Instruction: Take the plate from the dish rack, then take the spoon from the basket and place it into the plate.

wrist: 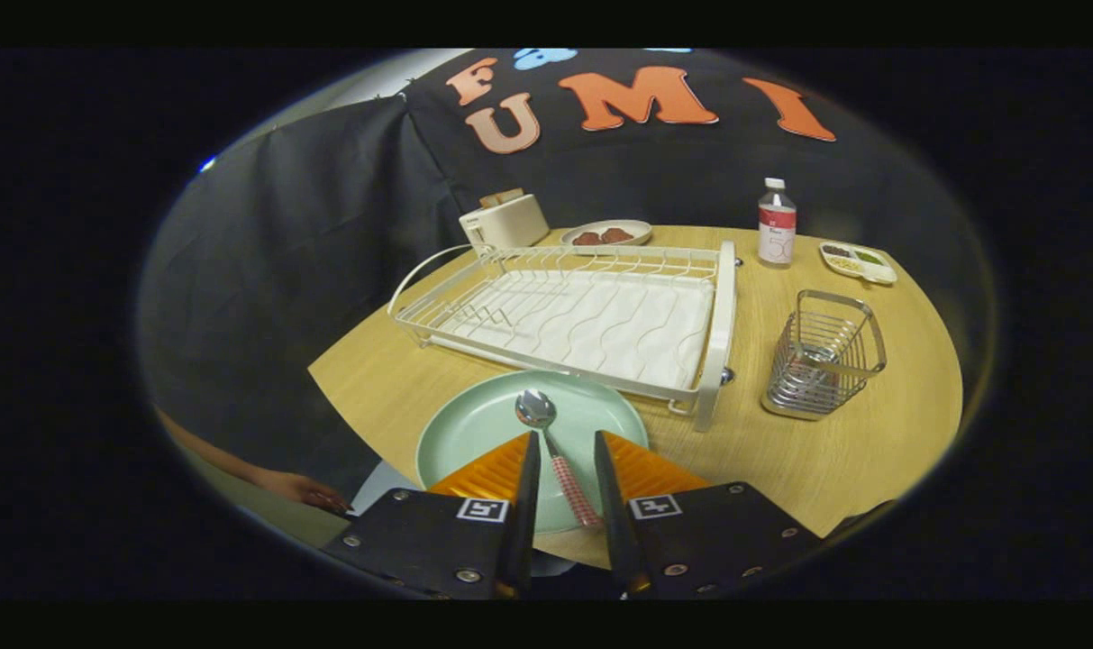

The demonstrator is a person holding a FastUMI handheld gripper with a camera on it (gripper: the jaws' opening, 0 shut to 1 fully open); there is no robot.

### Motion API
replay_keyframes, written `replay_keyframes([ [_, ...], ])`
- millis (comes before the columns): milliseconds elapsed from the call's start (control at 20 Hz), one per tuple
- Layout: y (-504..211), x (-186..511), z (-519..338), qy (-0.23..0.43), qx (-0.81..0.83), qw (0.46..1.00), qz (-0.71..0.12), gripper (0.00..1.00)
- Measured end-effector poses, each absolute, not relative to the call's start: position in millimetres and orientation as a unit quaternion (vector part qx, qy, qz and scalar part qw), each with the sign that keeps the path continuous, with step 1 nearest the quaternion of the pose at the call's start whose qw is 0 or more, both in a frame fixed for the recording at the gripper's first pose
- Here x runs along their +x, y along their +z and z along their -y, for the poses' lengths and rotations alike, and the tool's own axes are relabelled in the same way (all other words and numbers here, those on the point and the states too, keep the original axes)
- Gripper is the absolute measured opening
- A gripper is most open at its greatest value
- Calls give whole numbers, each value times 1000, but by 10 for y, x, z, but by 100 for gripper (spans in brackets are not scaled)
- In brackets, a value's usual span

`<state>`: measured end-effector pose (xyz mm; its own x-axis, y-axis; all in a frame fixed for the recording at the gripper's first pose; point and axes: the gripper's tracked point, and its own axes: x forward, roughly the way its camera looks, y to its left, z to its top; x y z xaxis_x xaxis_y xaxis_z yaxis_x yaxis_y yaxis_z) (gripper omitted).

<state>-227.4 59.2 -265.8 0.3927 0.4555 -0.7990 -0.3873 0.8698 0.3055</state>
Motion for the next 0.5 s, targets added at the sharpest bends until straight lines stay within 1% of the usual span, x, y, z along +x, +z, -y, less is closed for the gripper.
replay_keyframes([
  [50,-2538,-2178,-572,247,39,842,-478,36],
  [100,-2397,-2048,-544,240,42,854,-460,41],
  [300,-1774,-1558,-327,213,35,896,-388,53],
  [500,-1079,-1066,-154,190,16,933,-304,64],
])
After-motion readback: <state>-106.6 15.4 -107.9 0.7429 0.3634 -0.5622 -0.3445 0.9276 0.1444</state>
